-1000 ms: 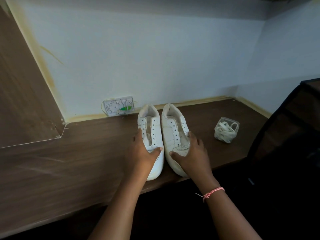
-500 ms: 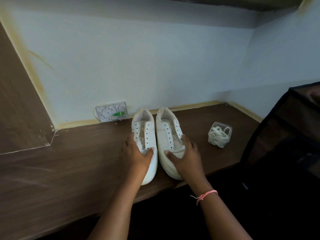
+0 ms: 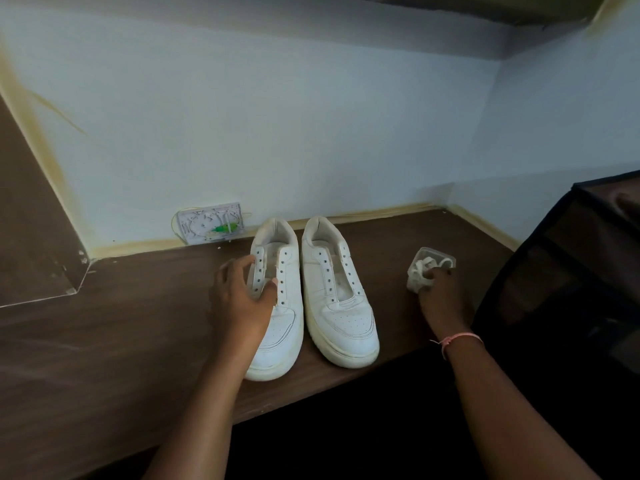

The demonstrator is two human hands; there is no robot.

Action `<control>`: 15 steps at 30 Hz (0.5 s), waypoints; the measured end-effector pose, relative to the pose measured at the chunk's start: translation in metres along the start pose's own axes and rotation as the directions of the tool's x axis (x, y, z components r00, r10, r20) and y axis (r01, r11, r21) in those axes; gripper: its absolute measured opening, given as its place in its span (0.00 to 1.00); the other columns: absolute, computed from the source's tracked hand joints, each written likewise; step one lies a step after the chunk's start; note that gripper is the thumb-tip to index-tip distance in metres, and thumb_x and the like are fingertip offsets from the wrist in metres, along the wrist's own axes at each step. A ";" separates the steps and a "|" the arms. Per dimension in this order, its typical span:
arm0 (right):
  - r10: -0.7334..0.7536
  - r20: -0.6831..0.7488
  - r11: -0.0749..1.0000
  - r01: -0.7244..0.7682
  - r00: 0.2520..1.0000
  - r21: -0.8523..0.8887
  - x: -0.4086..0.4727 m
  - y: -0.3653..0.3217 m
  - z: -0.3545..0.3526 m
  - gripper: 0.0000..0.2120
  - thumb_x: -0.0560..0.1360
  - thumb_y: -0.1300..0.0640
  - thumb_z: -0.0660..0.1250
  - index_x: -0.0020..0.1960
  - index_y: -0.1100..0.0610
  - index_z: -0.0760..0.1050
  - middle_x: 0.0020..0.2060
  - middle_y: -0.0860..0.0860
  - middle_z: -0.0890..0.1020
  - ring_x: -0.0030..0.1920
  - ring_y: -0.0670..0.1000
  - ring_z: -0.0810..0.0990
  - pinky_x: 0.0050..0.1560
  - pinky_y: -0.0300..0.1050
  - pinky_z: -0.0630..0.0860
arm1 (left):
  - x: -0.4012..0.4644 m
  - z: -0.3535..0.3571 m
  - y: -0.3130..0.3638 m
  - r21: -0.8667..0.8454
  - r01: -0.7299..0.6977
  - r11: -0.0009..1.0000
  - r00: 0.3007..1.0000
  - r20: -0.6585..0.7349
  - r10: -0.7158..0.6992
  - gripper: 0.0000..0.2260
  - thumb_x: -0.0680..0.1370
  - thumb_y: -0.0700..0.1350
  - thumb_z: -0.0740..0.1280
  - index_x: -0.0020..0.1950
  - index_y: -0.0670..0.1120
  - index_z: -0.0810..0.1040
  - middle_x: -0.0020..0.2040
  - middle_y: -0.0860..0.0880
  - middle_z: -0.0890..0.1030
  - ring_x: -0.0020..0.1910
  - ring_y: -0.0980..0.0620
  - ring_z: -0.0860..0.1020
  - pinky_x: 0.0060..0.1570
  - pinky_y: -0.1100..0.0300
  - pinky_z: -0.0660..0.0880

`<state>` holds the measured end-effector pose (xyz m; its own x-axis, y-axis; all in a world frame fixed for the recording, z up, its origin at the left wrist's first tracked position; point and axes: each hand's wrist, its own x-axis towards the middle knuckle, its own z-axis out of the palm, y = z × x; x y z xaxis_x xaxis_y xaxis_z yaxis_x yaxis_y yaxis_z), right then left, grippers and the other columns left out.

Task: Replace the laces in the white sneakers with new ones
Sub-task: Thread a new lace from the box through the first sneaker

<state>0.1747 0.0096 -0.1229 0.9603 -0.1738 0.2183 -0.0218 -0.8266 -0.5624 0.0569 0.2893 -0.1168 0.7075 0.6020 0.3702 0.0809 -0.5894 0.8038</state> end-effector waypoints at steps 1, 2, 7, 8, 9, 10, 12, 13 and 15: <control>-0.015 -0.004 1.000 0.015 1.000 0.003 -0.001 0.001 0.000 0.16 0.72 0.64 0.64 0.60 0.60 0.78 0.68 0.60 0.70 0.60 0.62 0.75 0.59 0.53 0.73 | 0.000 0.000 -0.001 0.000 -0.005 1.000 1.000 -0.004 0.005 0.20 0.72 0.47 0.72 0.63 0.54 0.74 0.64 0.50 0.73 0.63 0.45 0.72 0.59 0.40 0.72; -0.027 -0.001 1.000 0.027 1.000 0.016 -0.005 -0.001 -0.003 0.15 0.72 0.66 0.64 0.57 0.60 0.79 0.67 0.61 0.71 0.60 0.62 0.75 0.58 0.53 0.74 | 0.001 -0.001 -0.001 -0.001 -0.010 1.000 1.000 -0.008 0.010 0.19 0.72 0.47 0.72 0.63 0.55 0.75 0.65 0.50 0.73 0.63 0.45 0.72 0.60 0.40 0.72; -0.091 0.052 0.982 0.081 0.994 0.168 -0.034 0.000 -0.012 0.10 0.71 0.69 0.64 0.49 0.63 0.80 0.51 0.57 0.77 0.46 0.54 0.76 0.46 0.43 0.73 | -0.002 -0.002 0.009 0.049 -0.006 0.999 1.000 -0.013 0.006 0.18 0.73 0.47 0.71 0.62 0.54 0.75 0.69 0.49 0.72 0.68 0.43 0.68 0.63 0.39 0.68; -0.090 0.077 0.978 0.074 0.993 0.193 -0.038 -0.001 -0.016 0.09 0.71 0.69 0.63 0.48 0.63 0.80 0.49 0.56 0.77 0.44 0.51 0.75 0.42 0.40 0.71 | -0.004 -0.003 0.013 0.082 -0.016 0.997 1.000 -0.025 0.018 0.17 0.74 0.47 0.71 0.62 0.54 0.75 0.70 0.49 0.71 0.69 0.43 0.67 0.63 0.40 0.66; -0.089 0.095 0.973 0.066 0.992 0.221 -0.042 -0.002 -0.019 0.10 0.72 0.69 0.63 0.48 0.62 0.80 0.48 0.54 0.77 0.43 0.49 0.74 0.39 0.37 0.69 | -0.008 -0.003 0.017 0.112 -0.045 0.993 0.998 -0.039 0.049 0.17 0.74 0.47 0.71 0.62 0.54 0.76 0.70 0.50 0.71 0.69 0.43 0.67 0.63 0.41 0.65; -0.079 0.096 0.969 0.054 0.992 0.240 -0.044 -0.004 -0.023 0.11 0.73 0.69 0.62 0.48 0.60 0.80 0.48 0.53 0.77 0.44 0.48 0.75 0.39 0.36 0.68 | -0.011 -0.003 0.023 0.135 -0.091 0.987 0.993 -0.057 0.099 0.17 0.74 0.47 0.71 0.62 0.54 0.77 0.70 0.50 0.72 0.69 0.43 0.67 0.62 0.42 0.65; -0.073 0.056 0.958 0.055 0.996 0.282 -0.043 -0.008 -0.029 0.11 0.75 0.68 0.61 0.48 0.57 0.79 0.47 0.52 0.78 0.45 0.49 0.76 0.40 0.39 0.69 | -0.019 0.000 0.035 0.153 -0.200 0.968 0.974 -0.072 0.213 0.15 0.74 0.47 0.70 0.60 0.55 0.78 0.68 0.53 0.74 0.68 0.46 0.68 0.61 0.45 0.64; -0.093 0.035 0.951 0.078 0.995 0.299 -0.042 -0.013 -0.032 0.10 0.75 0.67 0.61 0.48 0.56 0.79 0.46 0.51 0.78 0.46 0.50 0.77 0.42 0.40 0.71 | -0.024 0.003 0.042 0.153 -0.256 0.955 0.961 -0.067 0.268 0.13 0.74 0.49 0.69 0.59 0.56 0.79 0.67 0.55 0.75 0.68 0.48 0.68 0.61 0.47 0.62; -0.125 0.046 0.962 0.110 0.991 0.250 -0.039 -0.019 -0.031 0.09 0.76 0.62 0.62 0.47 0.53 0.80 0.48 0.53 0.80 0.52 0.55 0.77 0.50 0.47 0.74 | -0.036 0.012 0.056 0.138 -0.375 0.917 0.925 0.000 0.379 0.12 0.75 0.52 0.65 0.57 0.58 0.80 0.66 0.58 0.75 0.69 0.52 0.69 0.62 0.49 0.60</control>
<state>0.1290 0.0157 -0.0961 0.9672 -0.0446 0.2501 0.1540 -0.6801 -0.7167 0.0442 0.2282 -0.0905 0.6851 0.3340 0.6473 -0.0945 -0.8404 0.5337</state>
